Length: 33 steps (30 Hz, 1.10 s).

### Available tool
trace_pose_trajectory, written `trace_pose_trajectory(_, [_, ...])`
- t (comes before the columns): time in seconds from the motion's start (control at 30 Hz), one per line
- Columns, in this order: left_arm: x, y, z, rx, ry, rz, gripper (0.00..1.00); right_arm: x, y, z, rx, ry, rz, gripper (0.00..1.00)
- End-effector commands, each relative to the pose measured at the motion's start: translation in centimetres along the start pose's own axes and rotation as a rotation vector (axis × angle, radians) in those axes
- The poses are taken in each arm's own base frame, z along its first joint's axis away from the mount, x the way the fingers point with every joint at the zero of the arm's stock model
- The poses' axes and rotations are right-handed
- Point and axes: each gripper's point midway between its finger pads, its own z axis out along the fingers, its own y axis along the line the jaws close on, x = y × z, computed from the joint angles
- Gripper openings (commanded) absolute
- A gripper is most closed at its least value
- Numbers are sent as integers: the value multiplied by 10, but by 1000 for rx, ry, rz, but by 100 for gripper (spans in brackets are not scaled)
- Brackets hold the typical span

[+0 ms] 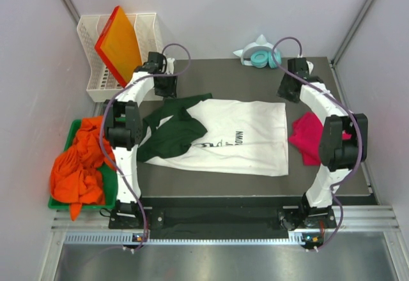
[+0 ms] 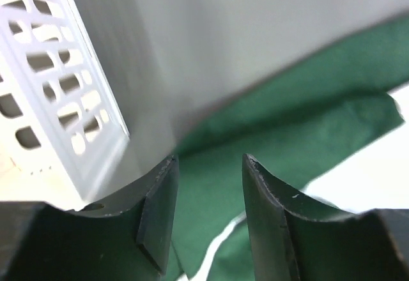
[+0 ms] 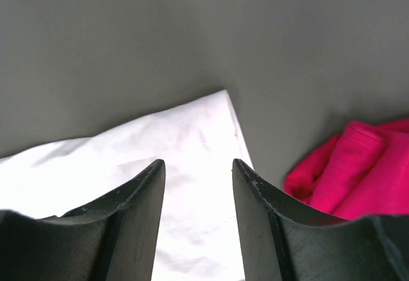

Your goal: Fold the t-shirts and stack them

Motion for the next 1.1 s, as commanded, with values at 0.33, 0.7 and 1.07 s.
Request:
trace_pose_trajectory(0.33, [9,3,32,-27,75,51,1,-14,61,-45,-129,-89,-105,45])
trace_pose_trajectory(0.7, [-23,-15,-38,-6,-137,69,0,9,85,-38,-160,-67,-139,43])
trace_pose_trajectory(1.07, [-18,-48,-97,111,-198,63,0,29,94,-37,-182,-50,-161,43])
